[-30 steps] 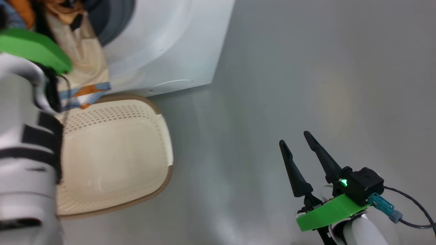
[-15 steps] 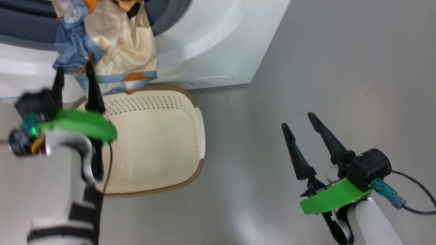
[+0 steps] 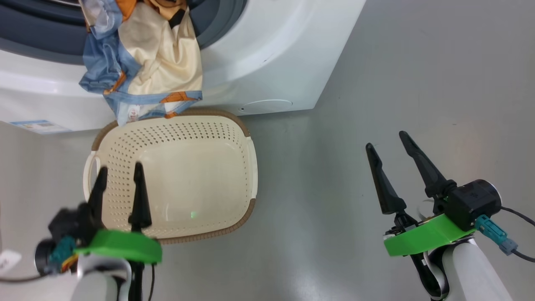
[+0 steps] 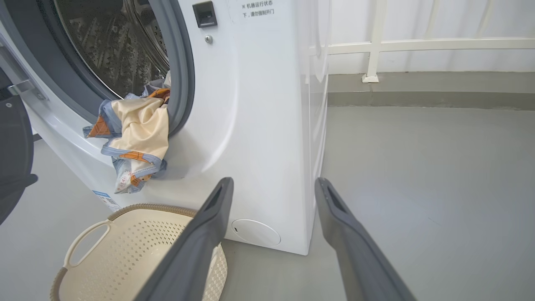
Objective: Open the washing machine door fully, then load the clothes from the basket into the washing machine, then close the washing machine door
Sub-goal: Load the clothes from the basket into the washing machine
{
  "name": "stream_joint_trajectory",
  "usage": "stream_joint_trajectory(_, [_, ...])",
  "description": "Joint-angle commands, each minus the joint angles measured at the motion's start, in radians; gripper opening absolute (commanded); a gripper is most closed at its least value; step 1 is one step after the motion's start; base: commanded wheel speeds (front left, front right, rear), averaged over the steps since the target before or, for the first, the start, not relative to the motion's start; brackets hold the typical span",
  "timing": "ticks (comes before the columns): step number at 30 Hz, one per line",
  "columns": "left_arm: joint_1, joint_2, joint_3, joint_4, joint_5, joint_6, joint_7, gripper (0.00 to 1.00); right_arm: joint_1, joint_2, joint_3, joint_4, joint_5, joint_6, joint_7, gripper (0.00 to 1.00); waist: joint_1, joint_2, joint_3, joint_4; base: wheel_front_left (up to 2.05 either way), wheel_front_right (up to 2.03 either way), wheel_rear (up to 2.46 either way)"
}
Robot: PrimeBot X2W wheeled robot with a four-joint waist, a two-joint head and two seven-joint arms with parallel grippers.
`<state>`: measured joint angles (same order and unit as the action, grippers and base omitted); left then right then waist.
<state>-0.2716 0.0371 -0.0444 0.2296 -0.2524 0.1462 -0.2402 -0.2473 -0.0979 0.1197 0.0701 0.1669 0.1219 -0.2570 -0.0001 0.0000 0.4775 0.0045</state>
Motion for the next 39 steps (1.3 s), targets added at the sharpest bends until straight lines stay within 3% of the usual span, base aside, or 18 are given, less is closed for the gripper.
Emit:
stream_joint_trajectory(1, [0.04,0.02,0.032,-0.049,-0.001,0.008,0.007,1.0,0.017,0.005,0.018,-0.029,-0.012,0.009,-0.005,1.0,0.0001,0.0,-0.009,-0.003,0.0,0.0,0.0])
stream_joint_trajectory(10, [0.175,0.021,0.033,-0.233,-0.007,0.05,0.063,1.0,0.043,0.005,-0.005,-0.034,-0.014,0.009,-0.005,1.0,0.0001,0.0,-0.02,0.005,0.0,0.0,0.0])
stream_joint_trajectory(21, [0.159,0.034,0.03,-0.273,-0.011,0.06,0.09,1.0,0.043,0.013,0.0,-0.034,-0.015,0.009,-0.005,1.0,0.0001,0.0,-0.011,-0.001,0.0,0.0,0.0])
stream_joint_trajectory(31, [0.009,0.04,0.024,-0.173,-0.05,0.024,0.089,1.0,0.026,0.02,0.013,-0.036,-0.012,0.009,-0.005,1.0,0.0001,0.0,0.024,-0.032,0.0,0.0,0.0])
stream_joint_trajectory(39, [-0.178,0.051,0.007,0.003,-0.057,-0.001,0.081,1.0,0.016,0.03,0.026,-0.029,-0.006,0.009,-0.005,1.0,0.0001,0.0,0.043,-0.069,0.0,0.0,0.0])
